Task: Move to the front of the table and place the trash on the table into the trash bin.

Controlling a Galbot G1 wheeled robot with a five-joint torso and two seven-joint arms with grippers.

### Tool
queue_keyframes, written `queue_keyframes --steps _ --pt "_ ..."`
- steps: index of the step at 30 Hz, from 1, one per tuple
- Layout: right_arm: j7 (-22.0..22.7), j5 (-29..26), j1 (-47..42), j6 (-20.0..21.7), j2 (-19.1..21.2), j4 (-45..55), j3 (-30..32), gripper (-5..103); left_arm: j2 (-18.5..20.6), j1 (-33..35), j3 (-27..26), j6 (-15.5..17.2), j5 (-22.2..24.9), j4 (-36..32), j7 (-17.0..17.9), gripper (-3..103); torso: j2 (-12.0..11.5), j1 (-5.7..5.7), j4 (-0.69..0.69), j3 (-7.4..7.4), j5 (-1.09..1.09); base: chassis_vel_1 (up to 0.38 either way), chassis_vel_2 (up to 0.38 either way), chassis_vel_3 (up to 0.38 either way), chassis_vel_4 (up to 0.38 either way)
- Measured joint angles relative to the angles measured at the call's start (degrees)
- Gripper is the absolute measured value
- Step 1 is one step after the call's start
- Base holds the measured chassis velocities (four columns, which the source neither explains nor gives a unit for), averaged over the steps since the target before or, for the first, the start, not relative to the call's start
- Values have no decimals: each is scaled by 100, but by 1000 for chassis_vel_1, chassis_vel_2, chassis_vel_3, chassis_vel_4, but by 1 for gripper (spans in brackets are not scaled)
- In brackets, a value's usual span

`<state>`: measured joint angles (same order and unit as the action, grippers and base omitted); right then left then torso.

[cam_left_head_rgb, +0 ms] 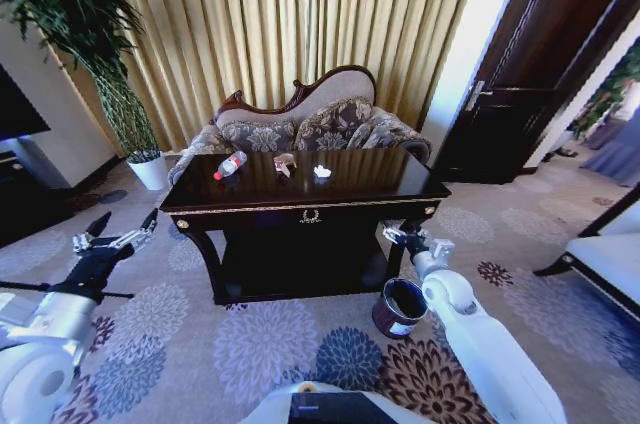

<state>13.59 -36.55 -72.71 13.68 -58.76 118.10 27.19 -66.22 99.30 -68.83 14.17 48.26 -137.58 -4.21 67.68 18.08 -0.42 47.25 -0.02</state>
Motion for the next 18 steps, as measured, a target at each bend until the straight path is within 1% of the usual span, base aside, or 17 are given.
queue_keyframes --steps 1,4,12,18 --pt "0 0 0 0 0 0 0 100 0 0 0 0 0 0 0 100 0 0 0 0 0 0 0 0 0" --pt "78 -10 -231 51 35 512 89 100 -11 0 2 13 -12 -26 5 100 0 0 -1 0 1 0 0 0 0" --pt "76 -9 -242 122 27 707 78 100 29 -25 12 156 -12 -36 97 100 0 0 0 0 2 0 0 0 0" --pt "57 -15 -189 149 41 731 -1 100 48 -4 4 191 -13 -1 121 100 0 0 0 0 2 0 0 0 0"
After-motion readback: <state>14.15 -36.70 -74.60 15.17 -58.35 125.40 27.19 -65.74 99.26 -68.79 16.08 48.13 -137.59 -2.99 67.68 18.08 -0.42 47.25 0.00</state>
